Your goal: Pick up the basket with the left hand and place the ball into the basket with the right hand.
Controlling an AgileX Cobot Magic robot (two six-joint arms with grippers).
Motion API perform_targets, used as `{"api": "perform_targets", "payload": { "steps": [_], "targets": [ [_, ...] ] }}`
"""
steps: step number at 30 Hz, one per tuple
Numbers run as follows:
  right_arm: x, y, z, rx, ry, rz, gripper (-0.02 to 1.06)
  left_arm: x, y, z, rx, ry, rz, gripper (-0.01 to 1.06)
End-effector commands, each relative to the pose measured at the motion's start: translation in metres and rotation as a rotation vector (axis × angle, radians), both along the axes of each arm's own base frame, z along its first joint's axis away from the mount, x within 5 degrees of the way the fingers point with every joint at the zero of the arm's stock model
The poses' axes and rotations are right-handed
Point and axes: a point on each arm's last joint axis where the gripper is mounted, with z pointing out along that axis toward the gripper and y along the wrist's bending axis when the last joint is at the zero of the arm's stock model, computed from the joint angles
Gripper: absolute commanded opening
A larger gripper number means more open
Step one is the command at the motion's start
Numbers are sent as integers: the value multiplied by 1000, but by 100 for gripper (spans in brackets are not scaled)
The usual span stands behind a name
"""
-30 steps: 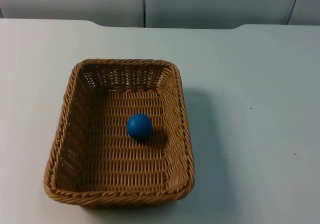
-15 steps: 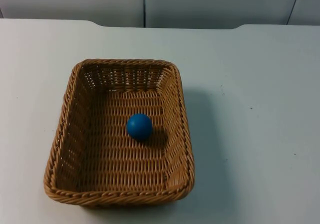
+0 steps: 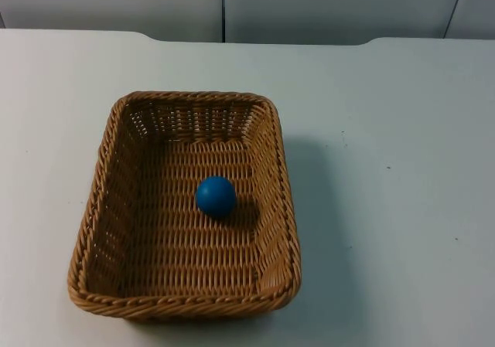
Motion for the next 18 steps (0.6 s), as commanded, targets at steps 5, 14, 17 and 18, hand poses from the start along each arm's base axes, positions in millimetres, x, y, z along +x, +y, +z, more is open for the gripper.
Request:
{"api": "perform_targets", "payload": {
  "steps": [5, 14, 17, 18],
  "targets": [
    [1, 1, -1, 9, -4, 6, 105, 0, -1, 0, -16, -14, 3, 105],
    [1, 1, -1, 9, -4, 6, 105, 1, -1, 1, -21, -31, 4, 105],
    [1, 1, -1, 9, -4, 6, 105, 2, -1, 2, -23, -38, 4, 105],
    [1, 1, -1, 9, -4, 6, 105, 2, -1, 2, -23, -38, 4, 105]
  ]
}}
